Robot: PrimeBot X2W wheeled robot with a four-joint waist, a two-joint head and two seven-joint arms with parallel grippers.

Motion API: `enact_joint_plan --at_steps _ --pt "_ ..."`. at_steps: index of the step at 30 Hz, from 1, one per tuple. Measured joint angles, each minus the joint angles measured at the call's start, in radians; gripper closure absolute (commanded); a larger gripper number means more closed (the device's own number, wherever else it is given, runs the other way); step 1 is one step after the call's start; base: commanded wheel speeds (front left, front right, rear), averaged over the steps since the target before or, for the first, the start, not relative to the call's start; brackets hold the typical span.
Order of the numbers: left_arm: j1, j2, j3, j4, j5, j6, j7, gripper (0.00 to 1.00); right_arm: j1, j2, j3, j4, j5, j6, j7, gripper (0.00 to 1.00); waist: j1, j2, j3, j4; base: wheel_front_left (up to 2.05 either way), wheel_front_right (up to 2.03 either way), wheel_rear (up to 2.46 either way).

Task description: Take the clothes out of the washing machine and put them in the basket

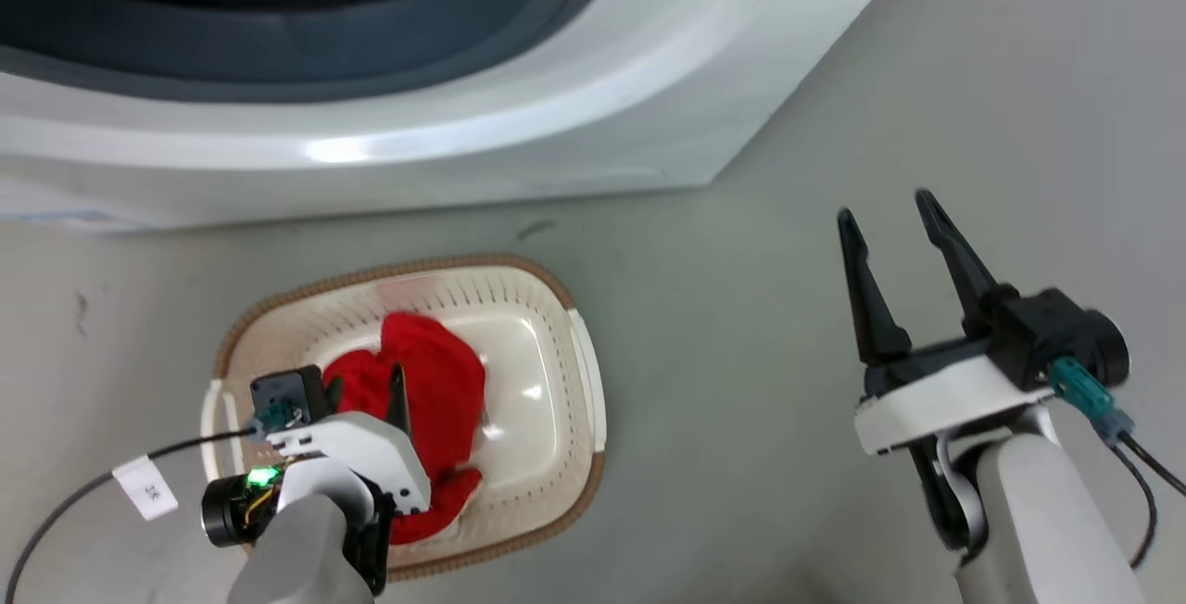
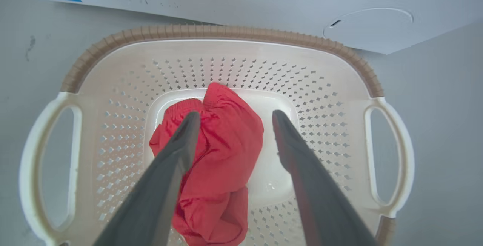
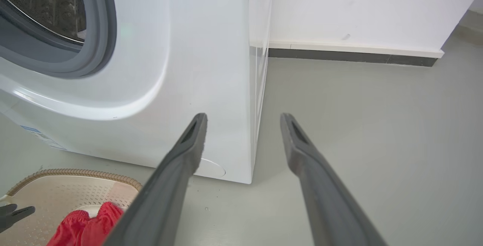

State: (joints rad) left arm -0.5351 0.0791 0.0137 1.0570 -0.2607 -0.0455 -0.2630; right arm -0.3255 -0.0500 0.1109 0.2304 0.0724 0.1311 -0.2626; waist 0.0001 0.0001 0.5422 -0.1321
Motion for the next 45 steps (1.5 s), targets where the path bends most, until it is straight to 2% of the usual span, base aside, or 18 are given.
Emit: enact_joint_plan --at_steps 5,13,25,31,38,40,41,45 --pt "0.109 -0.018 0.015 -0.151 0.02 0.004 0.0 0.0 0.061 0.0 -0.049 -0.014 -0.009 0.0 0.0 0.0 0.0 0.0 -0.115 0.018 0.0 0.0 0.0" --pt "0.236 -0.027 -0.003 -0.401 0.043 0.019 0.0 0.0 0.124 0.0 -0.067 -0.057 -0.03 0.0 0.026 0.0 -0.0002 0.0 -0.258 0.049 0.0 0.0 0.0" --pt "0.303 -0.028 -0.077 -0.7 0.071 0.083 0.0 0.0 0.188 0.0 -0.067 -0.129 -0.031 0.0 0.07 0.0 -0.0003 0.0 -0.351 0.082 0.0 0.0 0.0" --pt "0.185 -0.024 -0.071 -0.675 0.099 0.073 0.0 0.0 0.193 0.0 -0.055 -0.162 -0.019 0.0 0.08 0.0 -0.0003 0.0 -0.329 0.074 0.0 0.0 0.0" --pt "-0.028 0.024 -0.049 -0.52 0.114 0.046 0.0 0.0 0.162 0.0 -0.022 -0.172 0.014 0.0 0.07 0.0 -0.0002 0.0 -0.264 0.04 0.0 0.0 0.0" --pt "-0.089 0.043 -0.045 -0.471 0.117 0.04 0.0 0.0 0.144 -0.001 -0.009 -0.17 0.024 0.0 0.063 0.0 -0.0002 0.0 -0.238 0.026 0.0 0.0 0.0" --pt "-0.176 0.079 -0.038 -0.394 0.125 0.035 0.0 0.0 0.114 0.0 0.014 -0.162 0.036 0.0 0.049 0.0 -0.0001 0.0 -0.197 0.0 0.0 0.0 0.0" --pt "-0.298 0.126 -0.039 -0.299 0.137 0.028 0.002 0.0 0.072 -0.001 0.032 -0.149 0.06 0.0 0.028 0.0 0.0 0.0 -0.138 -0.039 0.0 0.0 0.0"
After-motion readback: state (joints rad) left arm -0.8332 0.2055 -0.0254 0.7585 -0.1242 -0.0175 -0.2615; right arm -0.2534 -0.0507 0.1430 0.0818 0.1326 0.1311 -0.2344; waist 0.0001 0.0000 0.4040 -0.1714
